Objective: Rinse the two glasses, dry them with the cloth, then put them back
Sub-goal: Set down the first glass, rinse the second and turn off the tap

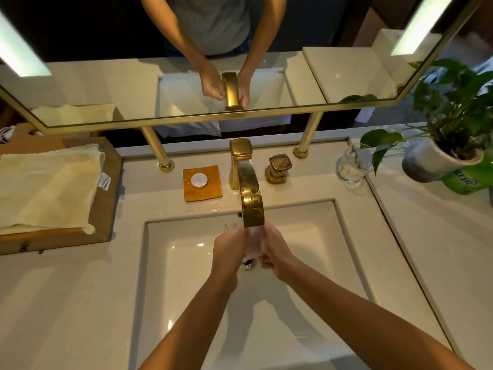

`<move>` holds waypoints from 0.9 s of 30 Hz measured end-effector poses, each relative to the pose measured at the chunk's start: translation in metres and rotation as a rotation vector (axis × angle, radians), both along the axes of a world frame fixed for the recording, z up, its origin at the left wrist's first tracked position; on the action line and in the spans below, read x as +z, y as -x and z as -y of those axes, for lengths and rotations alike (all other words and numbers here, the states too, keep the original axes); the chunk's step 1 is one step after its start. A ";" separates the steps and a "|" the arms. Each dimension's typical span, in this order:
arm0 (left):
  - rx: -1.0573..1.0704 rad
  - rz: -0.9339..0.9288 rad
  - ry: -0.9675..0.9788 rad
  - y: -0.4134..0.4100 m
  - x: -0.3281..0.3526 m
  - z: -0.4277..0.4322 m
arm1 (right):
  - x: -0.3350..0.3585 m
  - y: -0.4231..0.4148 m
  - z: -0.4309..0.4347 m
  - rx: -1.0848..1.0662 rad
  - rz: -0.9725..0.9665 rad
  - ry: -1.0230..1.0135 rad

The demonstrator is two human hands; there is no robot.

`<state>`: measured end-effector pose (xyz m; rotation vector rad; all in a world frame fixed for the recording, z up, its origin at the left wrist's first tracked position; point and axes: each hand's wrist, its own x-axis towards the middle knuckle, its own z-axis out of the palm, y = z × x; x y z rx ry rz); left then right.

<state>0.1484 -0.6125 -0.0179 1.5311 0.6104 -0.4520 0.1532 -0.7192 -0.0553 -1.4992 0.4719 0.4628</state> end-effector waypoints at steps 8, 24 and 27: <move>-0.283 0.102 0.059 0.000 0.009 -0.010 | -0.011 0.004 0.015 0.004 0.154 -0.016; -0.297 0.531 -0.316 0.038 -0.015 -0.009 | -0.044 0.016 0.011 -0.049 -0.547 -0.817; -0.324 0.485 -0.183 0.029 -0.017 -0.016 | -0.022 0.014 0.011 0.037 -0.538 -0.711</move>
